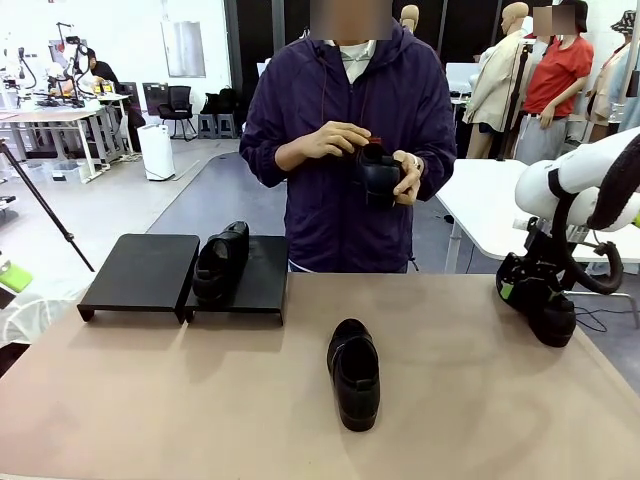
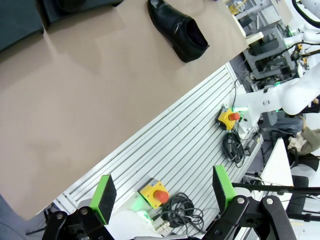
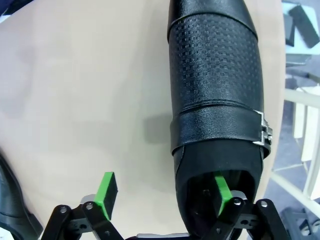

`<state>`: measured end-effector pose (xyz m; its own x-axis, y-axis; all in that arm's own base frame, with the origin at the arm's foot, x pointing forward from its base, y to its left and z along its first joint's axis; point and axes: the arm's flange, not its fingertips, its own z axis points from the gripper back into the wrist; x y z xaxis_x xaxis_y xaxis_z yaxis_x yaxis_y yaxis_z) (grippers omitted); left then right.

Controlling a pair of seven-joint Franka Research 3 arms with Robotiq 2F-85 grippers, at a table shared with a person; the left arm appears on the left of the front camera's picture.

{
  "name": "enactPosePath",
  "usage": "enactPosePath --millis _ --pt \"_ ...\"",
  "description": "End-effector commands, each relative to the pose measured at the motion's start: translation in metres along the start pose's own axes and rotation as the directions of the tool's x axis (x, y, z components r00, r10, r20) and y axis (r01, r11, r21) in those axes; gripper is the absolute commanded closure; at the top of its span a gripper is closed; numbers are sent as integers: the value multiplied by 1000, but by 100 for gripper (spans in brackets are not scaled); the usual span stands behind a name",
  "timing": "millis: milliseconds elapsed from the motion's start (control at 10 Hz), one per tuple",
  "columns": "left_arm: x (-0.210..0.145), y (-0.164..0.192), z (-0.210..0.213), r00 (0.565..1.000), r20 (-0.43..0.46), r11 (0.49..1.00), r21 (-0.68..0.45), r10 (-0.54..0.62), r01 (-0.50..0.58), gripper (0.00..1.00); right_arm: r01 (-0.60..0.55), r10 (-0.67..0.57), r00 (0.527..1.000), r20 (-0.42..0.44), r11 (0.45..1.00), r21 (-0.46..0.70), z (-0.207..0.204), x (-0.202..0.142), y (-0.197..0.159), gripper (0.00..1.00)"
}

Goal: Organize the shoes by placing them on the stand.
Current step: Pick up one Shoe and place it in the middle of the table.

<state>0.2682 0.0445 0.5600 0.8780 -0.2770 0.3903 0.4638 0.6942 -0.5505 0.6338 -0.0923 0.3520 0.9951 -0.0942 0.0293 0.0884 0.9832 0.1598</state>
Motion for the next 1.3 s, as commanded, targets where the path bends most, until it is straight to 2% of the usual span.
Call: enactPosePath --millis 0,700,900,1100,1200 --pt "1 0 1 1000 17 1000 -18 -20 20 0 0 0 1000 0 999 -45 4 7 0 100" --pt "1 0 1 1000 17 1000 -18 -20 20 0 -3 2 1000 -10 997 -76 3 8 -5 100" --pt "1 0 1 1000 17 1000 -18 -20 20 0 -10 7 999 -36 998 -69 5 6 -9 100" --pt "1 0 1 1000 17 1000 -18 -20 20 0 19 -19 1000 4 998 -61 20 0 -14 100" --pt "1 0 1 1000 17 1000 -18 -20 20 0 55 -51 998 46 994 -99 37 -9 -16 100"
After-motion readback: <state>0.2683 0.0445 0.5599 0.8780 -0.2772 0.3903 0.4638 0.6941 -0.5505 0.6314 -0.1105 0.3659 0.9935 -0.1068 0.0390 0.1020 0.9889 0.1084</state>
